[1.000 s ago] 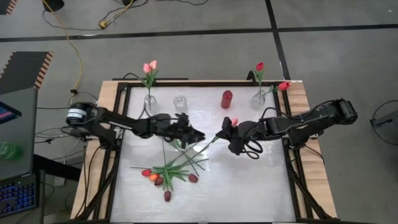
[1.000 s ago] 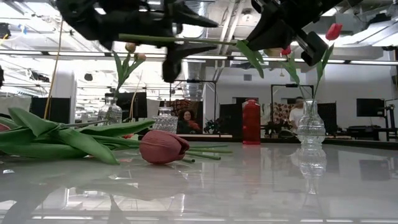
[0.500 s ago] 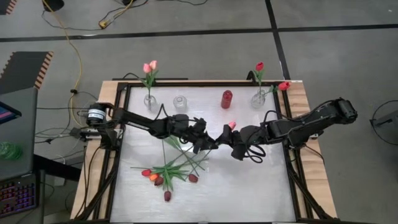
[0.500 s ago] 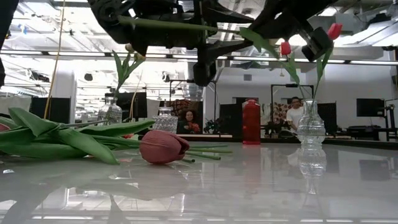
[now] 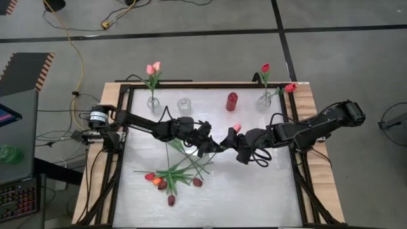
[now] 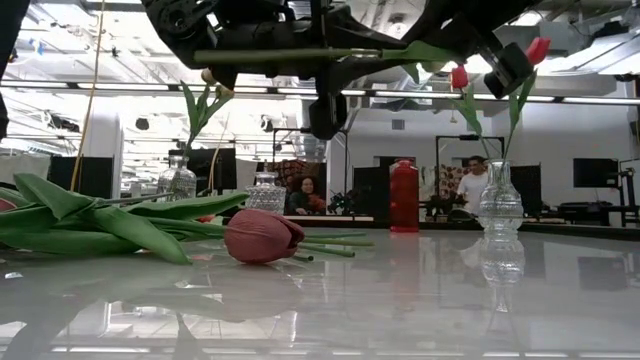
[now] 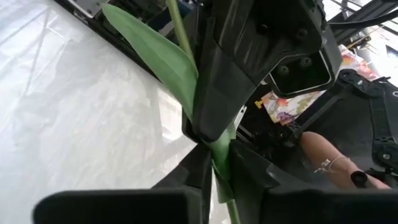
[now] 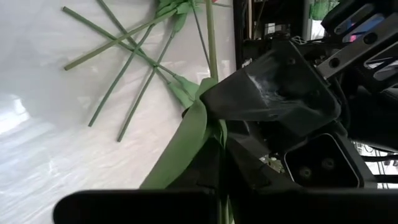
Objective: Sort flowers into vase by color
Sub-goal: Put the white-pink flower into the left transparent vase
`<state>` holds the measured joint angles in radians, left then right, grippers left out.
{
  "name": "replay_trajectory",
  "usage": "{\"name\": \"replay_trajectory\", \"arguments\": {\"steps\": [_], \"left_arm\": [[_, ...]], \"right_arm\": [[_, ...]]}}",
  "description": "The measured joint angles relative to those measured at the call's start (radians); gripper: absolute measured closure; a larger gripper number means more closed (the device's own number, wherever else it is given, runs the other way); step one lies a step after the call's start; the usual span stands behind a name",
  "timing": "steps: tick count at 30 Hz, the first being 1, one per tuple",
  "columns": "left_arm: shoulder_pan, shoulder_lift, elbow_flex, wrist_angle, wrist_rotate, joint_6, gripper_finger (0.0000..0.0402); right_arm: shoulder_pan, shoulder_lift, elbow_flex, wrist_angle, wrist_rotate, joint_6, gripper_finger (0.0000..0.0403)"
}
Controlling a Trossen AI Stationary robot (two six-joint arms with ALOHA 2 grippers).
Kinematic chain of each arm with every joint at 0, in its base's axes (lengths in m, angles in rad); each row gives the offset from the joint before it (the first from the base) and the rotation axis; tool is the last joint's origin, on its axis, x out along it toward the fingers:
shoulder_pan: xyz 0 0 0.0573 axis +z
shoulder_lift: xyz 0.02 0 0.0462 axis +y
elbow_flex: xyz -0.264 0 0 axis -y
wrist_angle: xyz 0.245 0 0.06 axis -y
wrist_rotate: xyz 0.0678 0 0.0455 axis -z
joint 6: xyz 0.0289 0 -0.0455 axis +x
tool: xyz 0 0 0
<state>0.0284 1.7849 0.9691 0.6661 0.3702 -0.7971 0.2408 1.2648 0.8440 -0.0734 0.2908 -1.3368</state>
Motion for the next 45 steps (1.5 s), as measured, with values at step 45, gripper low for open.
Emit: {"name": "replay_trajectory", "arguments": {"steps": [45], "left_arm": [[0.267,-0.028,-0.001,-0.028,0.089,0.144,0.0401]], "right_arm": [[-0.001,-0.002,0.0,-0.001,0.482,0.214,0.0253]]}}
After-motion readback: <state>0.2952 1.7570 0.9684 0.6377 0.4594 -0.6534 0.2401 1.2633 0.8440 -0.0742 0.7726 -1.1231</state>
